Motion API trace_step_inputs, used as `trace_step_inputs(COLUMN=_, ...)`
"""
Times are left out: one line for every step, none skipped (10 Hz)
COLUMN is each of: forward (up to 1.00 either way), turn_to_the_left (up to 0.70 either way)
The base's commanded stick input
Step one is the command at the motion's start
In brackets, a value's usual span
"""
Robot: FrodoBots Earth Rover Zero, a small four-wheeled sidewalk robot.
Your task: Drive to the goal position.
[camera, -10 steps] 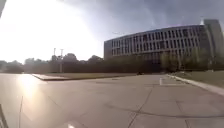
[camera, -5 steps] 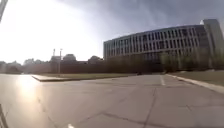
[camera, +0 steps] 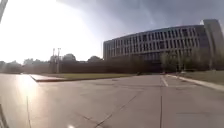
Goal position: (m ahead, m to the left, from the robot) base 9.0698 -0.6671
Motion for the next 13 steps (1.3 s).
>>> trace_step_inputs(forward=0.70, turn_to_the_left=0.00)
trace_step_inputs(forward=0.70, turn_to_the_left=0.00)
trace_step_inputs(forward=0.70, turn_to_the_left=0.00)
trace_step_inputs(forward=0.70, turn_to_the_left=0.00)
trace_step_inputs(forward=0.70, turn_to_the_left=0.00)
trace_step_inputs(forward=0.70, turn_to_the_left=0.00)
trace_step_inputs(forward=0.70, turn_to_the_left=0.00)
trace_step_inputs(forward=0.70, turn_to_the_left=0.00)
trace_step_inputs(forward=0.70, turn_to_the_left=0.00)
trace_step_inputs(forward=0.70, turn_to_the_left=0.00)
trace_step_inputs(forward=0.70, turn_to_the_left=0.00)
trace_step_inputs(forward=0.70, turn_to_the_left=0.00)
trace_step_inputs(forward=0.70, turn_to_the_left=0.00)
